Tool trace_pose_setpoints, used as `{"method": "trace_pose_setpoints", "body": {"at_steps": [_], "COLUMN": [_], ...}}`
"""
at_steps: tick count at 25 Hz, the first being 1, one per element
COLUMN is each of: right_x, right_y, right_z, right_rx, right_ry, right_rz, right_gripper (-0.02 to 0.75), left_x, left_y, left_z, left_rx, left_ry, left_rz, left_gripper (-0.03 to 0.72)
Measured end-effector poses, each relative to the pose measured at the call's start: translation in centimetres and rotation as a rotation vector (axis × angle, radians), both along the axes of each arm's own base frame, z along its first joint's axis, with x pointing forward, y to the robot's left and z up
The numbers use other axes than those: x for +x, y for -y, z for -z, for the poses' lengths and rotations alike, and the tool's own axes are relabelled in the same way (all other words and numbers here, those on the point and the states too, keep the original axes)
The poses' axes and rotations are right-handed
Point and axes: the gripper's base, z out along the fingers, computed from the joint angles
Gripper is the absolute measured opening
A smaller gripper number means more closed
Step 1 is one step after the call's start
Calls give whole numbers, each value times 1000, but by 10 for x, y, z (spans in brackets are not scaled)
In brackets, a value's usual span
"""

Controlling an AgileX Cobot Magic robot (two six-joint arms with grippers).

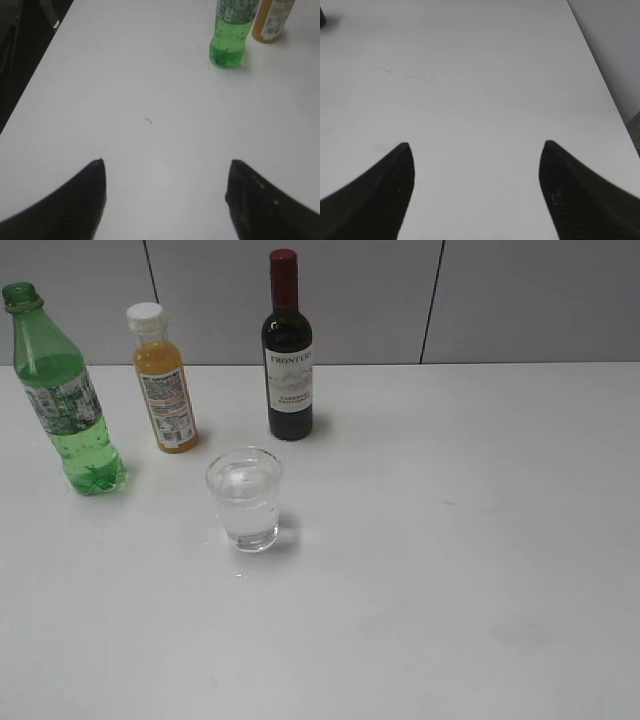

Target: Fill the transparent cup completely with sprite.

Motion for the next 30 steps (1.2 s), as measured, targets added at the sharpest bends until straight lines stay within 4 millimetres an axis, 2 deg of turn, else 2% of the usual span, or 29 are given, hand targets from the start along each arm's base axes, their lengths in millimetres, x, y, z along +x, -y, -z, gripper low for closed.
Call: {"method": "trace_pose_setpoints", "body": {"at_steps": [4,22,30], "right_x": [0,0,0], "right_y": [0,0,0], "right_z": [0,0,0], "right_rx": [0,0,1], "right_ry": [0,0,0], "right_rz": [0,0,0], "right_gripper": [592,592,592], "left_x": [-9,-10,-10], "left_y": [0,0,0], "left_z": [0,0,0], "left_rx": [3,5,5], "left_ry": [64,69,69], "left_rz": [0,-1,-1], "left_gripper": [575,560,512]}}
